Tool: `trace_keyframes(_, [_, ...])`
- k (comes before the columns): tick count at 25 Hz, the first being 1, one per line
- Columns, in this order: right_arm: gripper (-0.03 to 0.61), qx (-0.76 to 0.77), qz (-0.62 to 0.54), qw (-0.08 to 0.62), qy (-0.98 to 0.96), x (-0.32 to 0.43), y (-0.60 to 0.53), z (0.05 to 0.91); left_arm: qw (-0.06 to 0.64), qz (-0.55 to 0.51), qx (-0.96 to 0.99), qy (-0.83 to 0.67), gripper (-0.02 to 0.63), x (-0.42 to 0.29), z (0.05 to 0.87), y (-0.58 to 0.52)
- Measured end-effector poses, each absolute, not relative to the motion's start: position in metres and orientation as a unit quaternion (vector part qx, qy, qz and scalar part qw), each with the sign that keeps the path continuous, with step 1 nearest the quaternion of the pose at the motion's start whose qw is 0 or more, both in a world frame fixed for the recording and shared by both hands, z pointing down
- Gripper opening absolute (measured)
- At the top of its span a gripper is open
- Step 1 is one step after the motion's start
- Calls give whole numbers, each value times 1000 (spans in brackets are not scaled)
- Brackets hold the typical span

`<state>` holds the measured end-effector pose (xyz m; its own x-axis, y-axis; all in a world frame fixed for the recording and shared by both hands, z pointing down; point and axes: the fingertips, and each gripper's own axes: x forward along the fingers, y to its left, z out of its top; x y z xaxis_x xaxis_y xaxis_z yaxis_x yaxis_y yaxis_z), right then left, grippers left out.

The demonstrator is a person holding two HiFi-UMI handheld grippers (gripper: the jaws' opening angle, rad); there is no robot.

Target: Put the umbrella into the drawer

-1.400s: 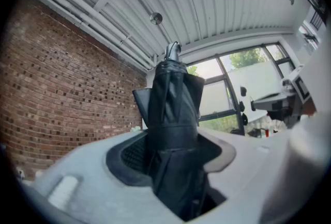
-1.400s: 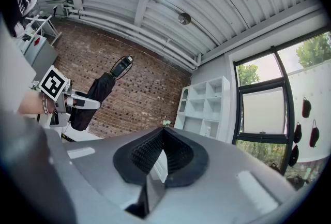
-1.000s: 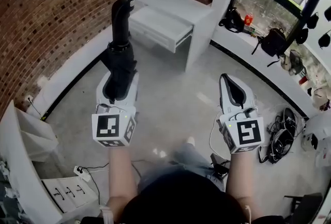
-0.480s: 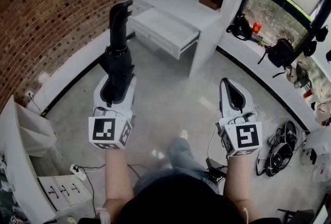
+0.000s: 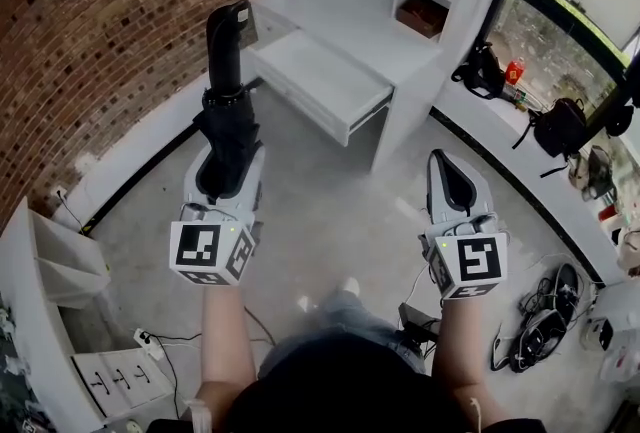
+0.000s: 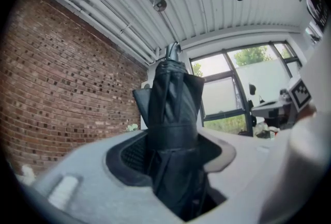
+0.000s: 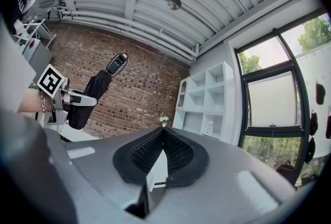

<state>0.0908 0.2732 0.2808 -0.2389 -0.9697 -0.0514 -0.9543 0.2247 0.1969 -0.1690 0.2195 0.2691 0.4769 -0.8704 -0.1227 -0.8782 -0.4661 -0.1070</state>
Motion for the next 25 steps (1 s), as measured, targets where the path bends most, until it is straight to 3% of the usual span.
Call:
trace_keyframes(10, [3, 599, -92, 40, -795, 141, 176, 285, 74, 18, -852, 518, 236, -113, 276, 134])
trace_keyframes(25, [3, 608, -65, 59, -789, 171, 131, 310, 43, 25, -855, 517, 236, -91, 293, 72])
